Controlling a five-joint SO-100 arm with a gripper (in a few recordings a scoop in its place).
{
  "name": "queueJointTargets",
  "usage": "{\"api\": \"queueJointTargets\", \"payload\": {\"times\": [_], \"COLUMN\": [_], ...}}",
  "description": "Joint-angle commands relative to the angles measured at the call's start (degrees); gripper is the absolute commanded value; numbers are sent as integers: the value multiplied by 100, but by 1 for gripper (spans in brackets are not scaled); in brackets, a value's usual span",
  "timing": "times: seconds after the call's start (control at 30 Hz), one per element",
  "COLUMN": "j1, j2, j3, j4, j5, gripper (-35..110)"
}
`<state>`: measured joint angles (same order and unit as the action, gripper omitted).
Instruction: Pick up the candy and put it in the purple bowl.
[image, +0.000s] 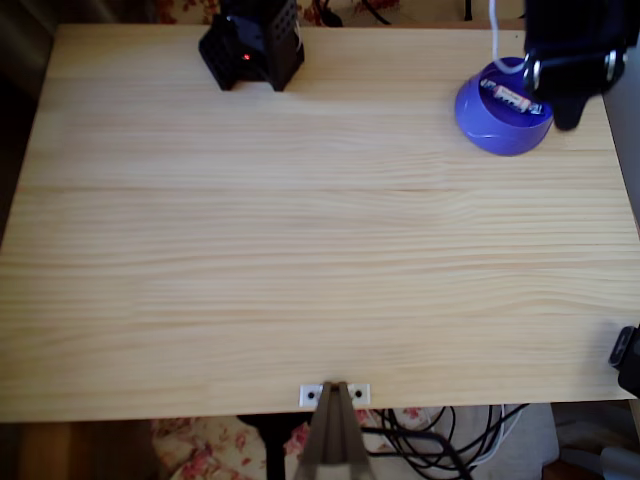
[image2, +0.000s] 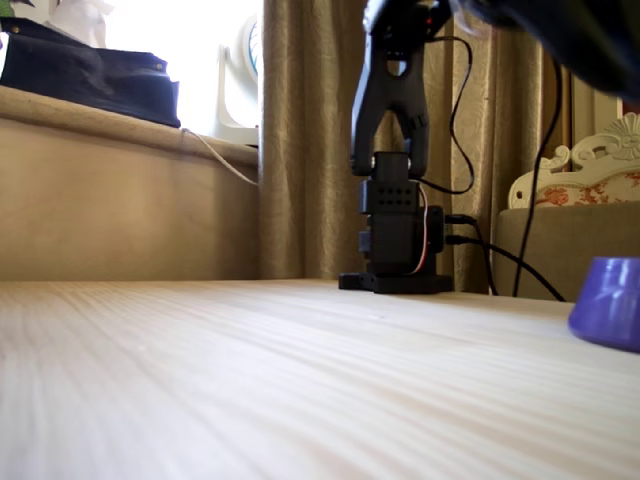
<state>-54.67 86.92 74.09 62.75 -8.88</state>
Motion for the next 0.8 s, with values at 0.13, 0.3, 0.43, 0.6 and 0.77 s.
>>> {"api": "queueJointTargets", "payload": {"times": [0.13, 0.3, 0.43, 0.6, 0.77], "j1": [1626, 2479, 3041, 3612, 3955], "j2": [1230, 1978, 2663, 3199, 3270], "j3": [-281, 677, 1705, 2312, 2329], "j4": [677, 475, -185, -343, 369], "j5": [-747, -1037, -2215, -2382, -1081], "gripper": [0, 0, 0, 0, 0]}}
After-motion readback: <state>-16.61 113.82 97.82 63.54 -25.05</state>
